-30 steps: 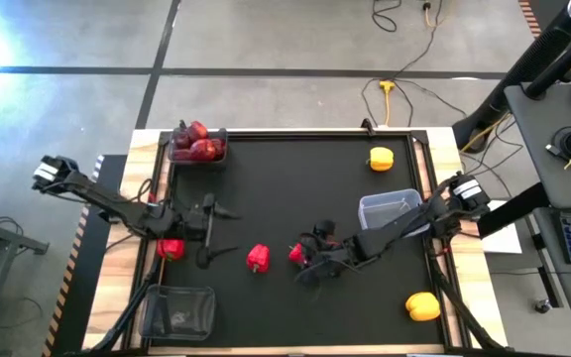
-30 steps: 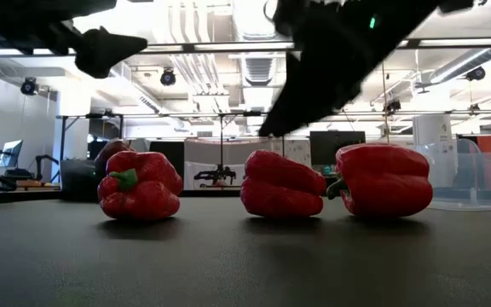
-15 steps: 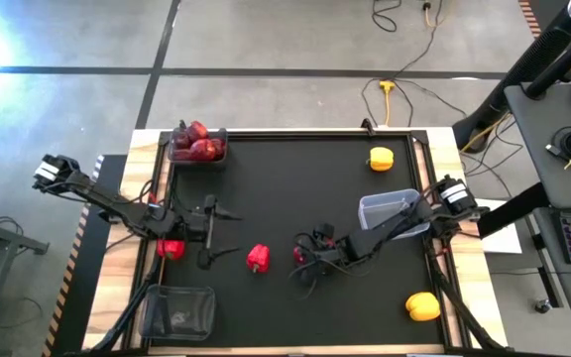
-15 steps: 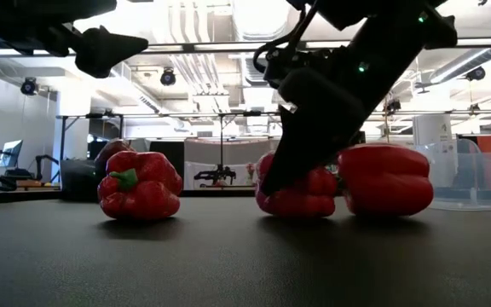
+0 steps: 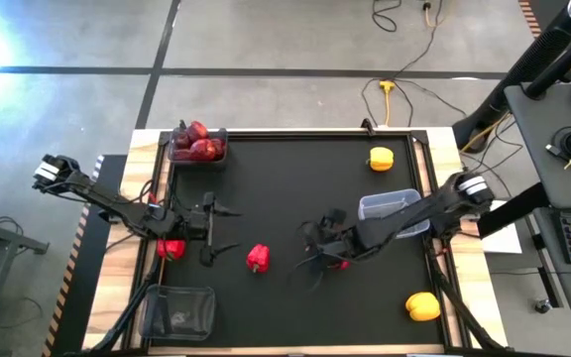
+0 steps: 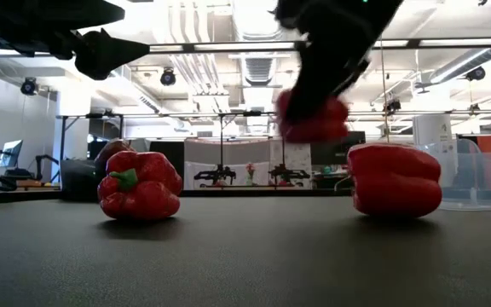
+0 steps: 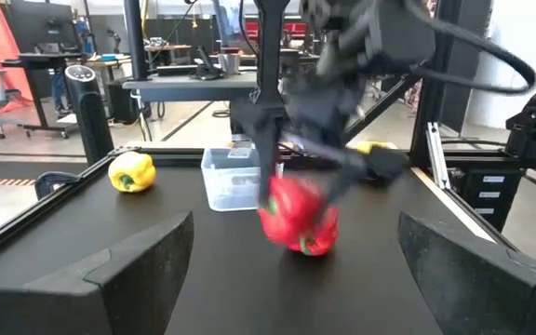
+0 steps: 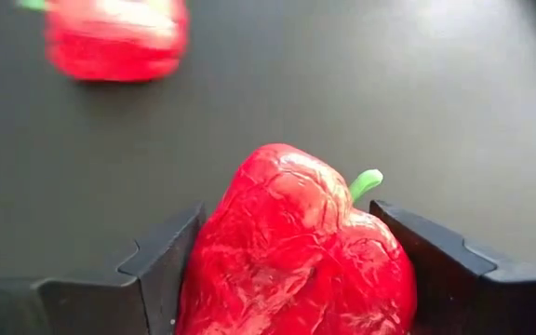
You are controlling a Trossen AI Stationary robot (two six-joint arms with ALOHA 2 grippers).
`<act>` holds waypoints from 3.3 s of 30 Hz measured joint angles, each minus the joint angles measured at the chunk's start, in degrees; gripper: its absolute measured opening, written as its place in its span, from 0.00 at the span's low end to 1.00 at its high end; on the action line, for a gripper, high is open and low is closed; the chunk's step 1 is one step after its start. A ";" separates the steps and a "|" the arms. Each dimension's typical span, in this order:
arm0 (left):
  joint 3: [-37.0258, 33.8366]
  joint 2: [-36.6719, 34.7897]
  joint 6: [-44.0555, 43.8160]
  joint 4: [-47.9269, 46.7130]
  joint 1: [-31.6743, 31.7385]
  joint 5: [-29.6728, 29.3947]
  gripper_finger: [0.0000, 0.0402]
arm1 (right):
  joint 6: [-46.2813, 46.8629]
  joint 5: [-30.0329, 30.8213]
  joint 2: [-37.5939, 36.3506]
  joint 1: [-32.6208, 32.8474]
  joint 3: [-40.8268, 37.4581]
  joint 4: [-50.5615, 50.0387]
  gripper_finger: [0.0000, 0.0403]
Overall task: Sort produce into baskets
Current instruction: Put the red bell pepper into the transparent bin
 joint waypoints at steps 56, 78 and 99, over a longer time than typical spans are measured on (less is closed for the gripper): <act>0.02 0.00 1.43 0.17 0.28 -7.55 0.89 | 21.16 0.49 -23.04 -0.86 -16.88 -16.96 0.90; 0.02 0.00 1.43 0.17 0.28 -7.54 0.89 | 14.49 -5.43 -5.78 8.00 -15.94 5.12 0.90; 0.02 0.02 1.43 -0.13 0.28 -7.54 0.89 | 30.71 6.56 -15.84 8.28 -9.29 -31.92 0.76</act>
